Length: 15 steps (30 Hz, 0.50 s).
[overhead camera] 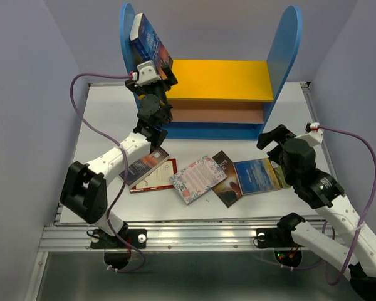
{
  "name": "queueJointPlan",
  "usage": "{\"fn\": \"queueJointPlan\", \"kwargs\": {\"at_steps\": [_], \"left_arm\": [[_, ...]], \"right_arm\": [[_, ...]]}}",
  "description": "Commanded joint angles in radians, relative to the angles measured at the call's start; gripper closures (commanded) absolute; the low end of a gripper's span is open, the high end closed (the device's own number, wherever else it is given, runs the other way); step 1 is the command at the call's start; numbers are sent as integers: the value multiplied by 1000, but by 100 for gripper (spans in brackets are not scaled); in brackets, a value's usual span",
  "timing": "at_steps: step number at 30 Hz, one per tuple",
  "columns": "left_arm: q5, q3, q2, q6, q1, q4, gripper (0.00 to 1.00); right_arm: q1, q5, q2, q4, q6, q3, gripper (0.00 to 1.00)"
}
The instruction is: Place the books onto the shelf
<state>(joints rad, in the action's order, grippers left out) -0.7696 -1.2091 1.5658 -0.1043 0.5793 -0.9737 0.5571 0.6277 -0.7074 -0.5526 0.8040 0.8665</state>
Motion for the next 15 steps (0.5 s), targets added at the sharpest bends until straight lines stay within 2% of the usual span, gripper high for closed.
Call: {"fn": "queueJointPlan", "kwargs": {"at_steps": [1,2,4,6,7,9,10,12,15], "left_arm": [[-132,66,-160,0,107,-14,1],[-146,92,-183,0,135,9,1],[-209,92,-228,20,184,158,1],[-215,50,-297,171,250,361,1],[-135,34,-320,246,264,599,1],[51,23,-397,366,267,836,1],[234,35,-439,368,269,872,1],[448,68,-484,434,272,973,1],[535,144,-512,495,283,1058,1]], "right_arm": [[1,-22,31,40,-31,-14,0],[1,-26,34,40,-34,-14,0],[1,-36,40,40,-40,-15,0],[1,-60,45,40,-48,-20,0],[1,-91,46,40,-48,-24,0],[1,-127,45,40,-57,-43,0],[1,-176,42,40,-80,-53,0],[1,-218,36,42,-106,-67,0],[1,-282,25,43,-132,-99,0]]}}
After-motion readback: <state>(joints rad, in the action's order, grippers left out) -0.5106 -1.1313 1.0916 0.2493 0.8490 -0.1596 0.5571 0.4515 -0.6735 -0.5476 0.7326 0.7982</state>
